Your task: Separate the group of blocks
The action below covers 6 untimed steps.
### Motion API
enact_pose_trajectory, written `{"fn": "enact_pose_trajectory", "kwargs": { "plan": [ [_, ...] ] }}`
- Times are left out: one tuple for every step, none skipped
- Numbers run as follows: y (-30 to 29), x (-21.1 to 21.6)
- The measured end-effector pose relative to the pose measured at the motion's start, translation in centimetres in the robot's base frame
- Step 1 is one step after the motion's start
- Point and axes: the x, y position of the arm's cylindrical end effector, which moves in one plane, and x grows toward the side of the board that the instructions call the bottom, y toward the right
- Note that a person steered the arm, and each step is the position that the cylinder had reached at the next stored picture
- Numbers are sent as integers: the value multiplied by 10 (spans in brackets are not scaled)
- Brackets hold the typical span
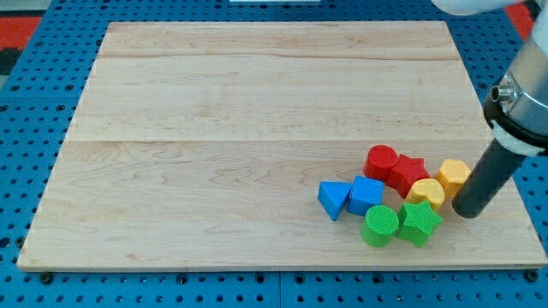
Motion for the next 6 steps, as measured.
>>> {"fn": "enact_pose_trajectory", "kwargs": {
  "plan": [
    [19,-6],
    [10,-17],
    [-55,-14],
    [-111,-30],
    [-110,-44],
    [-100,-34]
  ]
}}
